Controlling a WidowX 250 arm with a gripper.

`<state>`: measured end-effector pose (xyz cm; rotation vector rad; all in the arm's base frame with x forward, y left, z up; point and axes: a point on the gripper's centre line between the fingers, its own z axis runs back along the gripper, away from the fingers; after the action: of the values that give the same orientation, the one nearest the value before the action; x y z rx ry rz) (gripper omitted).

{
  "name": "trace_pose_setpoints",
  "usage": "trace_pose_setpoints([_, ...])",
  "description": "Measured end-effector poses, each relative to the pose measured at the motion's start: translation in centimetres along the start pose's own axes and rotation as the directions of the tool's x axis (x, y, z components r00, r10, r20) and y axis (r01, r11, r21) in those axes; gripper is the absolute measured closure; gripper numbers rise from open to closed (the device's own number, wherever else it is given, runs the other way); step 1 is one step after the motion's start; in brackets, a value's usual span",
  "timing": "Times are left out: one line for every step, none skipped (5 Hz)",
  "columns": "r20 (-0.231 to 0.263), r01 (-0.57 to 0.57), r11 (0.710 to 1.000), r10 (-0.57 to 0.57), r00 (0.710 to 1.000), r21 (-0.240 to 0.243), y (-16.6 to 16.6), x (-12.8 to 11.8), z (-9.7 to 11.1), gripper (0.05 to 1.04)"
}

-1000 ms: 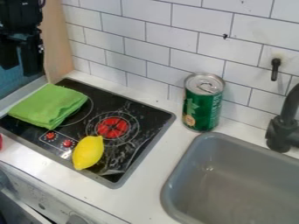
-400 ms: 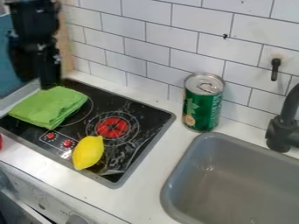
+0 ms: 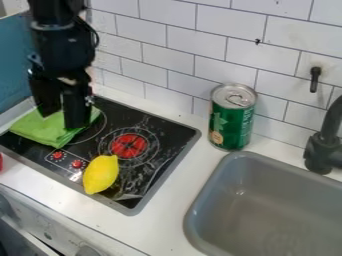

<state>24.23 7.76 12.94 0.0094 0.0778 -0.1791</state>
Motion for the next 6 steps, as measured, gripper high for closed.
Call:
trace_pose_setpoints([0.030, -0.016, 1.000, 0.015, 0.999, 0.022, -0.5, 0.2, -1.3, 0.083])
trace_pose_setpoints([0.043, -0.025, 0.999, 0.023, 0.999, 0.041, -0.9, 0.4, -2.2, 0.083])
trace_pose_setpoints([0.037, -0.022, 0.999, 0.021, 0.999, 0.040, -1.5, 0.6, -3.1, 0.083])
trace_pose_setpoints([0.018, -0.013, 0.999, 0.013, 1.000, 0.032, -1.9, 0.8, -3.9, 0.083])
trace_pose_setpoints([-0.003, -0.032, 0.999, 0.032, 0.999, 0.025, -2.1, 0.9, -5.0, 0.083])
trace_pose_setpoints([-0.030, -0.029, 0.999, 0.031, 0.999, 0.041, -2.5, 1.4, -6.2, 0.083])
